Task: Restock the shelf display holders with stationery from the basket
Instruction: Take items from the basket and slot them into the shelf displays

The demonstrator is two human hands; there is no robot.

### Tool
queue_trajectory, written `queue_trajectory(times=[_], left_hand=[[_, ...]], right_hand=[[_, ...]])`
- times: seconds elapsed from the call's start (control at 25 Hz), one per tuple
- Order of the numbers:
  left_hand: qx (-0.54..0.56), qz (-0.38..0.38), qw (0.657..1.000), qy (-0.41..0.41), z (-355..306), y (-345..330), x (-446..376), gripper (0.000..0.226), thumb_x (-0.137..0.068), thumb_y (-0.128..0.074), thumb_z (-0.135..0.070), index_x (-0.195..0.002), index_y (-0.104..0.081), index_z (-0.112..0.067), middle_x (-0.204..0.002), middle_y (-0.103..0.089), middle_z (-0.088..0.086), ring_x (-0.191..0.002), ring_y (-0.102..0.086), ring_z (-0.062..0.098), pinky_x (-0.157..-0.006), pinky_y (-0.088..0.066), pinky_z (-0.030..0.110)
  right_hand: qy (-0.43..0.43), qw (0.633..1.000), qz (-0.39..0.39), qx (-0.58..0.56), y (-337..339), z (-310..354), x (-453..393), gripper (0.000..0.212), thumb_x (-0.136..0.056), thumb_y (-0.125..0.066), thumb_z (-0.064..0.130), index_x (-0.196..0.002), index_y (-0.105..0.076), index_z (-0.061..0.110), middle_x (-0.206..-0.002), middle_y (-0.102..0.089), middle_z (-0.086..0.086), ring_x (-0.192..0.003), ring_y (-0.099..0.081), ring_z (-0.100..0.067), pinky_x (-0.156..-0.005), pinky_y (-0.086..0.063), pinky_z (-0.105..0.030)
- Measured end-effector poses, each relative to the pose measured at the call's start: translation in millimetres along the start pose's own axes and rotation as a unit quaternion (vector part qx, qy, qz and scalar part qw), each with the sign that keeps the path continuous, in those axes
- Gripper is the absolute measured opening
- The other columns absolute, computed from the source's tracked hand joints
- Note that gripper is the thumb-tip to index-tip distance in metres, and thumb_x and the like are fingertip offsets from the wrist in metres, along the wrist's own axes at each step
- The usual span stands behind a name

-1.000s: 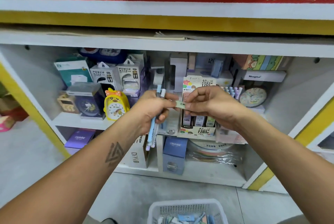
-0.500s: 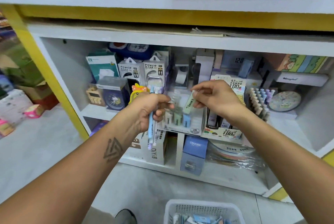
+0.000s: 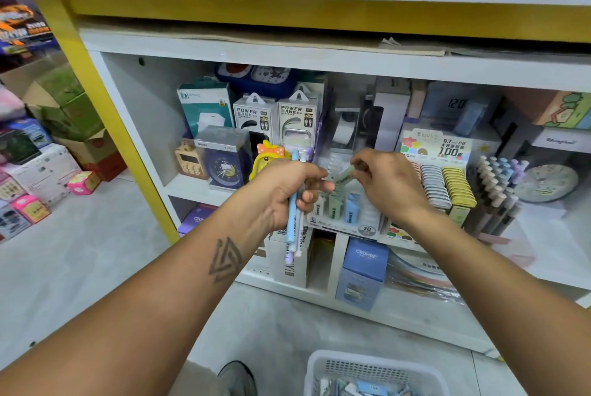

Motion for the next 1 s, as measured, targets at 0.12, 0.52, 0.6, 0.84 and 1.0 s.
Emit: queue_trajectory(times=[0.12,0.52,0.6,0.84,1.0], left_hand=[[0.000,-0.003,1.000,0.001,0,1,-2,0.003,-0.094,-0.054,0.000,-0.094,-0.054,-0.003,-0.075,-0.066,0.016,-0.030,-0.033,0.007,-0.031,-0.023,0.013],[-0.002,-0.016,1.000,-0.003,0,2,-2,0.007,-0.094,-0.054,-0.001,-0.101,-0.055,-0.002,-0.075,-0.066,0.016,-0.031,-0.033,0.008,-0.032,-0.023,0.014],[-0.003,-0.022,1.000,-0.005,0,3,-2,0.010,-0.094,-0.054,-0.001,-0.103,-0.054,-0.002,-0.075,-0.066,0.017,-0.031,-0.032,0.008,-0.033,-0.023,0.013],[0.001,-0.020,1.000,0.002,1,1,-3,0.004,-0.093,-0.055,-0.001,-0.097,-0.054,-0.003,-0.073,-0.066,0.016,-0.030,-0.033,0.008,-0.031,-0.023,0.013],[-0.005,-0.014,1.000,0.014,3,-4,-2,0.004,-0.093,-0.055,-0.002,-0.091,-0.053,-0.004,-0.076,-0.066,0.016,-0.030,-0.033,0.008,-0.031,-0.024,0.014]], right_hand=[[-0.009,1.000,-0.006,-0.013,0,-6,-4,0.010,-0.093,-0.068,0.020,-0.101,-0.062,0.020,-0.091,-0.072,-0.004,-0.083,-0.066,-0.028,-0.074,-0.057,-0.040],[0.004,0.993,0.110,0.040,-26,-4,-3,0.018,-0.093,-0.060,0.011,-0.098,-0.073,0.023,-0.093,-0.072,-0.002,-0.089,-0.066,-0.028,-0.077,-0.055,-0.041],[-0.012,0.987,0.154,0.040,-27,-2,-4,0.034,-0.092,-0.052,0.009,-0.114,-0.073,0.026,-0.113,-0.072,-0.003,-0.104,-0.065,-0.029,-0.088,-0.054,-0.041],[-0.001,0.980,0.189,0.059,-24,15,5,0.042,-0.084,-0.050,0.066,-0.111,-0.059,0.036,-0.105,-0.061,0.007,-0.094,-0.059,-0.022,-0.078,-0.052,-0.039],[0.014,0.978,0.202,0.046,-28,14,9,0.018,-0.094,-0.062,0.026,-0.111,-0.059,0.029,-0.108,-0.055,0.003,-0.099,-0.058,-0.026,-0.081,-0.051,-0.041]])
Point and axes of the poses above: each hand's wrist, its own x-axis away from the middle knuckle, its own y-axis out of the back of the hand, z = x × y, the point moved 3 cm from there along -x, towards the middle knuckle
